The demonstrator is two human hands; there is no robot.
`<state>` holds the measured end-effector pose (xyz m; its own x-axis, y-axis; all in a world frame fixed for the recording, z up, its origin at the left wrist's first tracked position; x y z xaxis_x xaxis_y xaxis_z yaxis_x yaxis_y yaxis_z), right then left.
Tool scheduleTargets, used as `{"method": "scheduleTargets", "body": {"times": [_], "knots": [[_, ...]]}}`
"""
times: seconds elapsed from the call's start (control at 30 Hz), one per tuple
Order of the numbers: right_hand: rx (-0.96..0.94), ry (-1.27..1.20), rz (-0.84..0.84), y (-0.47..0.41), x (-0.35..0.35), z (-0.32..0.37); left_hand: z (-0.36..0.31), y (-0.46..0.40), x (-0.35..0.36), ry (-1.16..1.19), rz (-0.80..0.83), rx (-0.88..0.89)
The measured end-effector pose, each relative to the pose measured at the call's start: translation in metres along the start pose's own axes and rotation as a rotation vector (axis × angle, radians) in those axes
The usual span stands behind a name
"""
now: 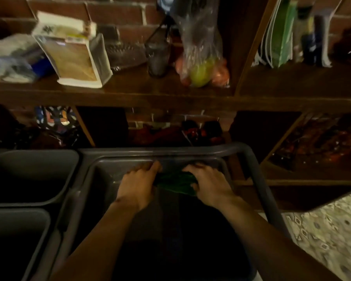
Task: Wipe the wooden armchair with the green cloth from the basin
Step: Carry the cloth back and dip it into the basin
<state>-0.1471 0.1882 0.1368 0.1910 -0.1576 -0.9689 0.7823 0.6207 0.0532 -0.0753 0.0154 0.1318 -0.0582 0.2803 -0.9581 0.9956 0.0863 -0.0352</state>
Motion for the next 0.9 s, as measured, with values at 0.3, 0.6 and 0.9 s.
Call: {"method": "scheduleTargets", "body": {"times": [0.3, 0.6, 0.9], "knots": [[0.051, -0.01, 0.281, 0.039, 0.121, -0.021, 0.015, 0.048, 0.124, 0.056, 0.324, -0.097], [0.067, 0.023, 0.456, 0.067, 0.184, -0.028, 0.013, 0.077, 0.178, -0.024, 0.456, -0.106], [0.114, -0.05, 0.463, 0.071, 0.158, -0.037, 0.026, 0.085, 0.177, 0.037, 0.54, -0.162]]}}
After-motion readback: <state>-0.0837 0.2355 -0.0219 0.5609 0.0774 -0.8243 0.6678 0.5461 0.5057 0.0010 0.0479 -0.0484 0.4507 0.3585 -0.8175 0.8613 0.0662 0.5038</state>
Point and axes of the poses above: each hand's wrist, its own y-axis away from the middle knuckle, its own x-axis out of the palm, z = x × y, the point moved 6 cm from there along -y, towards the middle knuckle, and after that the axes turned 5 degrees about y, right-handed, at the moved point
